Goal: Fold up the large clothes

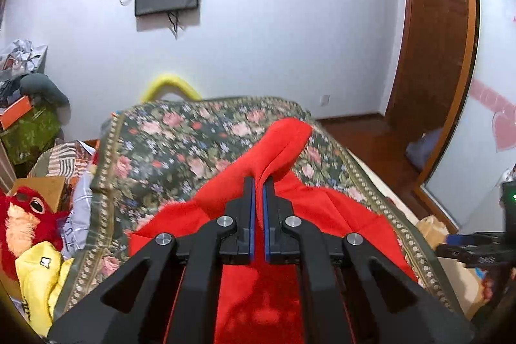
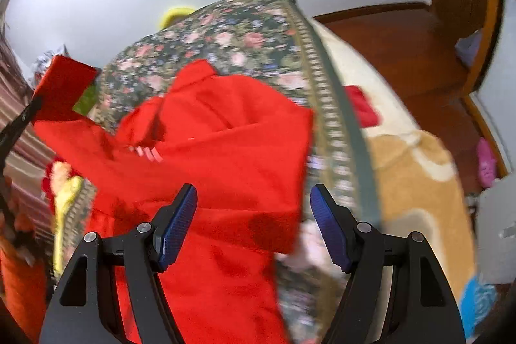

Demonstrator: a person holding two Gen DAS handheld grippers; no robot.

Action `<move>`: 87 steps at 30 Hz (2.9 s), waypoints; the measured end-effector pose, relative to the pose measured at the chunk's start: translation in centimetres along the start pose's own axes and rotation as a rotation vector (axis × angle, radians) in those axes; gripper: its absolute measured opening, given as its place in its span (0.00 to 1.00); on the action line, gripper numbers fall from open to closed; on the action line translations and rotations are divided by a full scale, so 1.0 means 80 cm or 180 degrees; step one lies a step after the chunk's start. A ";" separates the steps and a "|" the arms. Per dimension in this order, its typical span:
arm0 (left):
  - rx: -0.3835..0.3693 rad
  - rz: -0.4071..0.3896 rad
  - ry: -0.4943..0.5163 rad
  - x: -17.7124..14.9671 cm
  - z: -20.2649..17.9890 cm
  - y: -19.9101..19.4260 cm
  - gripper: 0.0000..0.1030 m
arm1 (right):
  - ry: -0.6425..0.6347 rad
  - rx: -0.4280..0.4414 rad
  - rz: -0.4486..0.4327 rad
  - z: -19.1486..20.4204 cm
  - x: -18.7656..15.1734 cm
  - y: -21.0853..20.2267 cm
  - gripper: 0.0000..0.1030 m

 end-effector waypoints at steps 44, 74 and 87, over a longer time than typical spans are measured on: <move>0.0300 0.1266 -0.0970 -0.194 0.160 -0.004 0.67 | -0.1251 -0.0545 0.0589 0.129 -0.056 0.098 0.85; 0.0043 0.1547 -0.1177 -0.078 0.239 0.243 0.81 | -0.1336 -0.0730 -0.0035 0.152 0.174 0.187 0.85; -0.0489 0.1313 -0.1967 -0.099 0.265 0.328 0.81 | -0.0377 0.0024 0.0642 0.131 0.178 0.289 0.86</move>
Point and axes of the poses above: each gripper's, at about its wrist camera, not at the fingertips, and y roughly the way its jaws point, z to its left, x to its top, the point moved 3 cm from there along y, roughly the way its jaws point, and after that the axes turned 10 degrees about -x, right-handed, at the moved point
